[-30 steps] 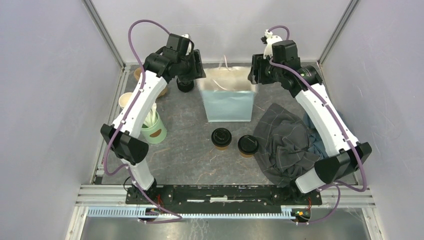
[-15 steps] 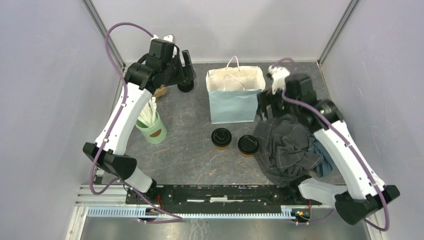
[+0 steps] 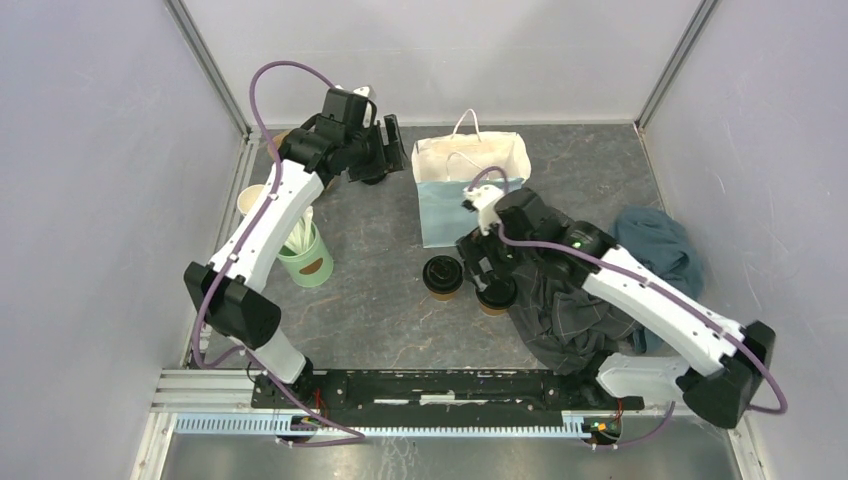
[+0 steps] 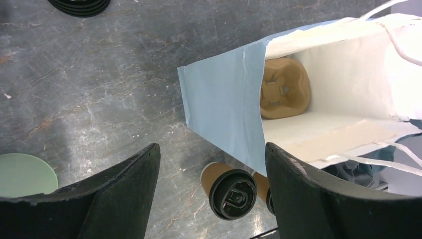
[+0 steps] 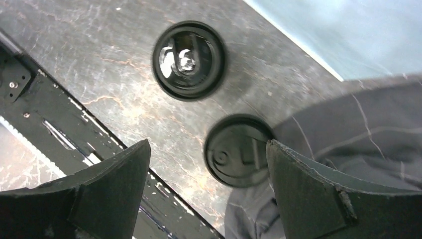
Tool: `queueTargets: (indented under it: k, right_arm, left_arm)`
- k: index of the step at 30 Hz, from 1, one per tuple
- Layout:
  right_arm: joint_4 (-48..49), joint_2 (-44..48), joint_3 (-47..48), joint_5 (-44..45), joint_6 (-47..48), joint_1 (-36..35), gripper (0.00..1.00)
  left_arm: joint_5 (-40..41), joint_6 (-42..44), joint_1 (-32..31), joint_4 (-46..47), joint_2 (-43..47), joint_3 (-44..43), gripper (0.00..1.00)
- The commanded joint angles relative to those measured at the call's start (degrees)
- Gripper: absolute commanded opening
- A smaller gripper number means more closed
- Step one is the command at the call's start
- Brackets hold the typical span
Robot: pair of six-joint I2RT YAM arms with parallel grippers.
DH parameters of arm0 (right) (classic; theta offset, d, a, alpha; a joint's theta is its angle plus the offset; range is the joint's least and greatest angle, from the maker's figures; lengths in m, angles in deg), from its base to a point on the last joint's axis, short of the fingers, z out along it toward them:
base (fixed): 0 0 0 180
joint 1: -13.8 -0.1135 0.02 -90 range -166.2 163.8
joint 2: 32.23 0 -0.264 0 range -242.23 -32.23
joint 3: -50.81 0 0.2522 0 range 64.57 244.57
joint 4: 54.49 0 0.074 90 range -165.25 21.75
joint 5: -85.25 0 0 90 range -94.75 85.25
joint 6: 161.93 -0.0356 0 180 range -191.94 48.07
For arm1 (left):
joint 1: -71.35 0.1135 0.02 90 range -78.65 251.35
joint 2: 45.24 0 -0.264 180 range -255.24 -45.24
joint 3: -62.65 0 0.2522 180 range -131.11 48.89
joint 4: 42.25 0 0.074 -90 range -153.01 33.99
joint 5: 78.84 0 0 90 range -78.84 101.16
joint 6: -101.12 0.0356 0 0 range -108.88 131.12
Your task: Pack the takeout coffee
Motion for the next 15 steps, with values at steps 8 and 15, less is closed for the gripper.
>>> queueTargets:
  k: [8,15]
  right_arm:
    - [7.7,-16.2,6.5,13.0,-2.0,-13.7,0.92]
    - [7.7,-19.2,6.7,16.4,-2.8,-13.8,0.93]
  left_arm:
    - [-1.0,-1.1,0.1,3.6,-1.1,-0.9,0.8]
    - [0.4,-0.4,0.1,2.9,0.5,1.0,0.81]
